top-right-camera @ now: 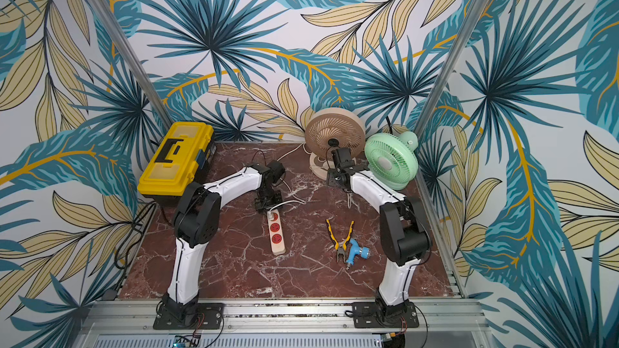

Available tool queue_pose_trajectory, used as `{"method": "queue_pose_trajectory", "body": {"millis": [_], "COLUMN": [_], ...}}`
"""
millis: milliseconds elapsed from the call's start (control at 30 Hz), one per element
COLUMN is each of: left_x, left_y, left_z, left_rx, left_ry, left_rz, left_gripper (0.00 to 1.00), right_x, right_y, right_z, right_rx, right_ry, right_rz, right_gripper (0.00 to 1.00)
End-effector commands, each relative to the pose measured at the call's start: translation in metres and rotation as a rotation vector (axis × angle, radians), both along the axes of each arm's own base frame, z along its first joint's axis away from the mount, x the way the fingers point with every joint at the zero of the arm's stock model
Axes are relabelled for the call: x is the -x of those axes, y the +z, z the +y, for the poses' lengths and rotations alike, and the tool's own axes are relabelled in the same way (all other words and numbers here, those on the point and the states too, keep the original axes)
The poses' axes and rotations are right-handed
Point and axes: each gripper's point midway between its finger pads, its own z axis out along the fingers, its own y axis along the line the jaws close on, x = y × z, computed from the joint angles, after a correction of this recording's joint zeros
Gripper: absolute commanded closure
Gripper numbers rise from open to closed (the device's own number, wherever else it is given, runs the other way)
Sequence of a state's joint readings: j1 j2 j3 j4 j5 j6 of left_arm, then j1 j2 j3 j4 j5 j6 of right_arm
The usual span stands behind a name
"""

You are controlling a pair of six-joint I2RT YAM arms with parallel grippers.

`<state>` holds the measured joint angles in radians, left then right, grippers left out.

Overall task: Unplug the desk fan from the power strip
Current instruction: Place the plug at the center of the board, then remove the plug from the socket.

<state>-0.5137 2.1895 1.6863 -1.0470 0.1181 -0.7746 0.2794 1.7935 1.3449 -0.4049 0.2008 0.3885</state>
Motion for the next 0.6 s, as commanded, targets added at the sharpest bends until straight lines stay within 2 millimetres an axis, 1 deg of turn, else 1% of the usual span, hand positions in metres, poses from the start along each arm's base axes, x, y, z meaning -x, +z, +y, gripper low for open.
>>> {"method": "queue_pose_trajectory", "body": {"millis": [0, 167, 200, 333, 433, 567], "left_x": [0.029, 0.029, 0.029, 0.029, 0.029, 0.03], "left_y": [-0.061, -0.061, -0.061, -0.061, -0.061, -0.062], "left_z": [0.025, 0.024, 0.024, 0.022, 0.02, 0.019], "left_rx": [-0.118, -0.111, -0.11, -0.099, -0.091, -0.081], "left_ry": [-0.088, -0.088, -0.089, -0.087, -0.085, -0.089], "left_rz": [0.129, 0.132, 0.134, 0.134, 0.135, 0.137], "left_gripper": [1.0, 1.0, 1.0, 1.0, 1.0, 1.0], "right_x": [0.018, 0.037, 0.042, 0.065, 0.088, 0.115], "right_y": [0.014, 0.034, 0.035, 0.042, 0.04, 0.037], "right_z": [-0.002, 0.018, 0.024, 0.06, 0.092, 0.127], "right_rx": [-0.009, -0.064, -0.082, -0.155, -0.185, -0.224], "right_ry": [0.006, 0.06, 0.077, 0.176, 0.265, 0.358], "right_rz": [-0.013, -0.056, -0.062, -0.1, -0.12, -0.132], "right_gripper": [0.26, 0.26, 0.26, 0.28, 0.29, 0.31]}}
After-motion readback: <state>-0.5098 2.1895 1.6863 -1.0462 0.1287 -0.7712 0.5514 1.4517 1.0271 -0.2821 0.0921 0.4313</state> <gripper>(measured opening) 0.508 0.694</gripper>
